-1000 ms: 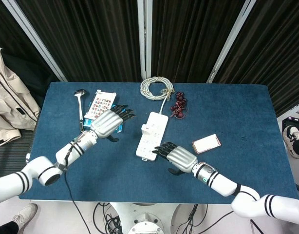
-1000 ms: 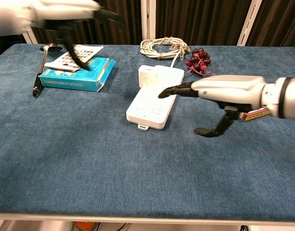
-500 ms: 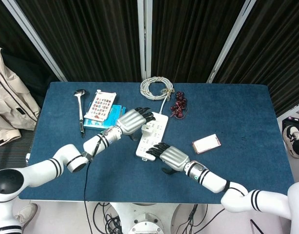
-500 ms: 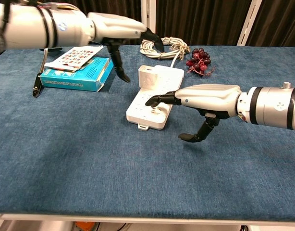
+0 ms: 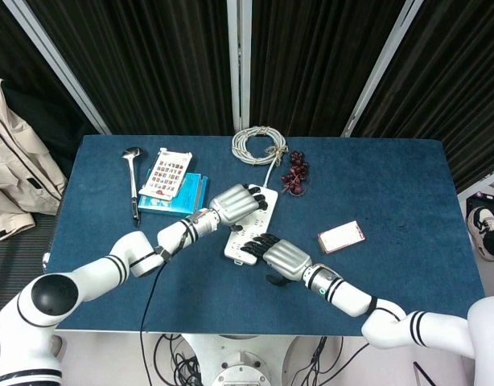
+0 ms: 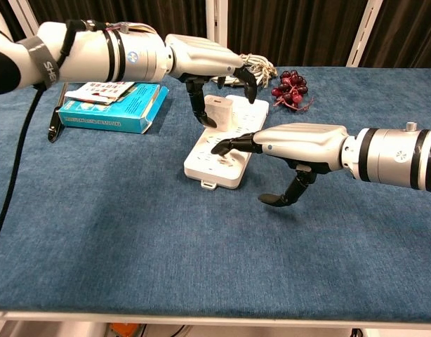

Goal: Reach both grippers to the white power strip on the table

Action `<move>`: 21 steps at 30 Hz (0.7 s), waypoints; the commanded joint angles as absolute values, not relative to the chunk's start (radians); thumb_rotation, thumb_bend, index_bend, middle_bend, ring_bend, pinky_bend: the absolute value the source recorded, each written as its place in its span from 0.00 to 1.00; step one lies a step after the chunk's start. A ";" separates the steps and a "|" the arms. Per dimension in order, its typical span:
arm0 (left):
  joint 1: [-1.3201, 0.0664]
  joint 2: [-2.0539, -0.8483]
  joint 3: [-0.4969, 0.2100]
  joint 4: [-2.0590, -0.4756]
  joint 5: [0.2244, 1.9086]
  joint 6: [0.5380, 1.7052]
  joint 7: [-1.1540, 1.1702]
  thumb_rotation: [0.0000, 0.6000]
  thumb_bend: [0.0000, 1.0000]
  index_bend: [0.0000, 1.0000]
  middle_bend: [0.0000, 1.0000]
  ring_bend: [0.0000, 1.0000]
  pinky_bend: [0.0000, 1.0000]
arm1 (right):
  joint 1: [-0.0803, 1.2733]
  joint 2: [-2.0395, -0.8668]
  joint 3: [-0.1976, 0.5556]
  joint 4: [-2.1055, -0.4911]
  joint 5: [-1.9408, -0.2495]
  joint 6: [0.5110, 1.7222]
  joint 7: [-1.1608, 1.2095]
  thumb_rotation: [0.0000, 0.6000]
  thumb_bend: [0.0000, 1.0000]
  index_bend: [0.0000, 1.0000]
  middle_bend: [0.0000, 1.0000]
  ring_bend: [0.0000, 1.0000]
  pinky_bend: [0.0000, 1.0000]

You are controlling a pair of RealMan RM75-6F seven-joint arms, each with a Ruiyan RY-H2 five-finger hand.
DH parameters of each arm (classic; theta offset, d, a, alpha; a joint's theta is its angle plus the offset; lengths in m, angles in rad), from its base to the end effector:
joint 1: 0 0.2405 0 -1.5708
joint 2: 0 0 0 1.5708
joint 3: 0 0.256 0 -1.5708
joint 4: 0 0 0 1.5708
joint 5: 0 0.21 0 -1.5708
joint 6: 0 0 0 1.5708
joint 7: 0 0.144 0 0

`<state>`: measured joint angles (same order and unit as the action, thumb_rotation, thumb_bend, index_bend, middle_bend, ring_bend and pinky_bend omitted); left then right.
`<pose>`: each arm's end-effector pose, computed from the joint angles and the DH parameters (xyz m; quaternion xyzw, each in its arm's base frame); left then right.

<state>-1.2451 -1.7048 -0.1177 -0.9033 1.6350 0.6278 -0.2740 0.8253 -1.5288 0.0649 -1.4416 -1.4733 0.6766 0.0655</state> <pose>-0.0250 0.4313 -0.0660 -0.8882 -0.1811 -0.3343 0.2581 -0.1355 -0.3092 -0.0583 0.8433 -0.3830 0.3118 0.2117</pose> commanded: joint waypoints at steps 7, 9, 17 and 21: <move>-1.266 -1.769 -0.051 -0.785 1.671 0.676 -0.329 1.00 0.29 0.37 0.34 0.28 0.49 | 0.835 -1.536 0.053 -1.426 -1.467 0.674 0.092 1.00 0.35 0.03 0.09 0.00 0.00; -1.267 -1.779 -0.042 -0.766 1.676 0.688 -0.343 1.00 0.30 0.39 0.36 0.30 0.52 | 0.836 -1.536 0.051 -1.425 -1.468 0.676 0.098 1.00 0.36 0.03 0.09 0.00 0.00; -1.266 -1.821 -0.018 -0.685 1.672 0.711 -0.348 1.00 0.36 0.47 0.48 0.43 0.66 | 0.845 -1.536 0.041 -1.416 -1.469 0.674 0.118 1.00 0.36 0.04 0.10 0.00 0.00; -1.265 -1.835 -0.008 -0.659 1.672 0.723 -0.362 1.00 0.38 0.51 0.56 0.51 0.73 | 0.849 -1.538 0.036 -1.410 -1.467 0.669 0.126 1.00 0.36 0.04 0.10 0.00 0.00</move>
